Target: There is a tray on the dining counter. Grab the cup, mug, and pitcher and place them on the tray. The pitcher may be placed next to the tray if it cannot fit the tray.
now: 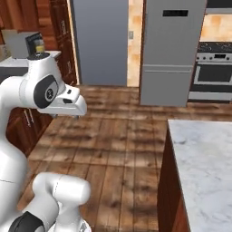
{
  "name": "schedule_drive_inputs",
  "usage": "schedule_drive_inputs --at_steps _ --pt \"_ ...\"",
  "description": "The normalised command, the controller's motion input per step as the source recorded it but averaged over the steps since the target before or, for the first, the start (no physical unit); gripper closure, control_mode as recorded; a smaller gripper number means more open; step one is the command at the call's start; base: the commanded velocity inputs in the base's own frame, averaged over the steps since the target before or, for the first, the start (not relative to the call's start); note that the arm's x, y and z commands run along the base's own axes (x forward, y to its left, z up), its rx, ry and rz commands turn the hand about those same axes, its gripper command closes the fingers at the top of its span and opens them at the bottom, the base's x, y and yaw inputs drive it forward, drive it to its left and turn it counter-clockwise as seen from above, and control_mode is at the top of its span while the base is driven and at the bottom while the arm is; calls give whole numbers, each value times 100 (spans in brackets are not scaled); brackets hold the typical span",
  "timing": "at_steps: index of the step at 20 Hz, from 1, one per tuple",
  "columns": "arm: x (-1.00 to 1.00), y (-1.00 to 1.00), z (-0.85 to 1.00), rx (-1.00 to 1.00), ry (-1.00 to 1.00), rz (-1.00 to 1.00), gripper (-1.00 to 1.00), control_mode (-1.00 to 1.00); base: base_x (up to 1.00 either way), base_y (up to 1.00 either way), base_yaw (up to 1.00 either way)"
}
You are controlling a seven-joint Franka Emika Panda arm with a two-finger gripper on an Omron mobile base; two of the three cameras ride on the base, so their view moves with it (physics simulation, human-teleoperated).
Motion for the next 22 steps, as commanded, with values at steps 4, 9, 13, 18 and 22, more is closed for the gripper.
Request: schedule_drive_inputs --at_steps 4,9,13,18,22 --pt "0 0 0 0 0 0 -100 100 100 5 -6" --pt "0 0 0 0 0 0 -100 100 100 16 -2" --pt "0 0 0 0 0 0 -100 100 100 26 -1" --pt "0 0 0 0 0 0 -100 100 100 28 1" --pt "0 0 0 0 0 0 -100 100 100 32 35"
